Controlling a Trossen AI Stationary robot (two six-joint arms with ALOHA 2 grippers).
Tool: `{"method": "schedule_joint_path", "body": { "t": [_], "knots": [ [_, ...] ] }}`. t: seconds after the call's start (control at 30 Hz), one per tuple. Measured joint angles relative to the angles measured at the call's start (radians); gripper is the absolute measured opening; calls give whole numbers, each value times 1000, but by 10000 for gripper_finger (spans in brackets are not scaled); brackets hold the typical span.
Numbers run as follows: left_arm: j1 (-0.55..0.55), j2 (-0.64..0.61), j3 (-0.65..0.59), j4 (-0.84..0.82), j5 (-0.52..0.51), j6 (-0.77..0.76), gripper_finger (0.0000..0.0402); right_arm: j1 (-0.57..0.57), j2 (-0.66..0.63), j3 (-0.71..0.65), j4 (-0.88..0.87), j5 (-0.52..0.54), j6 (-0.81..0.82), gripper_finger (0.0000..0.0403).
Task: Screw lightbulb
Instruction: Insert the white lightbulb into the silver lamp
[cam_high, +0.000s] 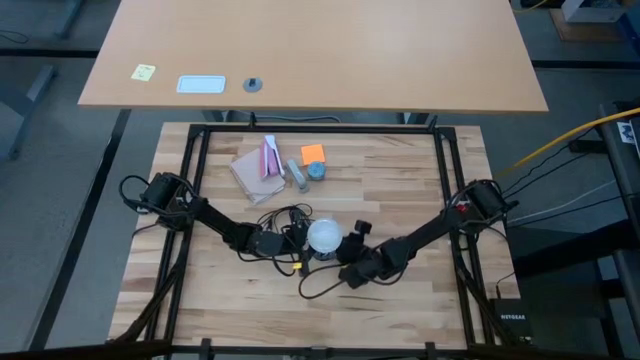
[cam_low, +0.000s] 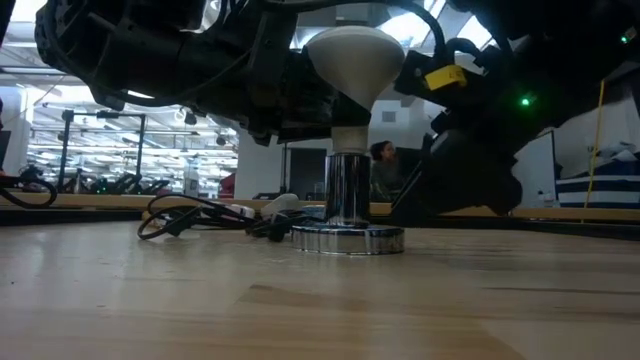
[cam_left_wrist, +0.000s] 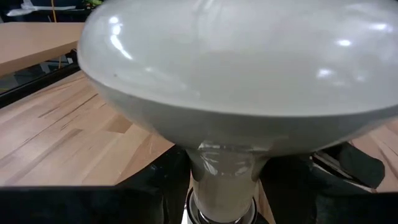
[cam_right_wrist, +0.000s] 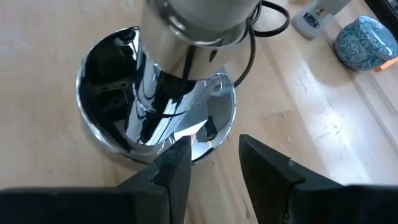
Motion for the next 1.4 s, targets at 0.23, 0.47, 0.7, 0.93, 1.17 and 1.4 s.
{"method": "schedule_joint_path", "body": {
  "t": [0.23, 0.47, 0.7, 0.93, 1.17, 1.4],
  "knots": [
    [0, 0, 0, 0, 2, -1, 166, 90, 0, 0, 121, -42, 1, 138],
    [0, 0, 0, 0, 2, -6, 166, 116, 1, 0, 185, -9, 0, 138],
    [0, 0, 0, 0, 2, -8, 166, 65, 44, 1, 196, -60, -5, 138],
    [0, 0, 0, 5, 2, -1, 166, 35, 79, 5, 181, -39, 20, 138],
    [2, 0, 0, 5, -10, 1, 166, 33, 82, 2, 138, 43, 32, 138],
    [3, 0, 0, 6, -4, 3, 166, 24, 84, -1, 85, 120, 64, 138]
  ]
}}
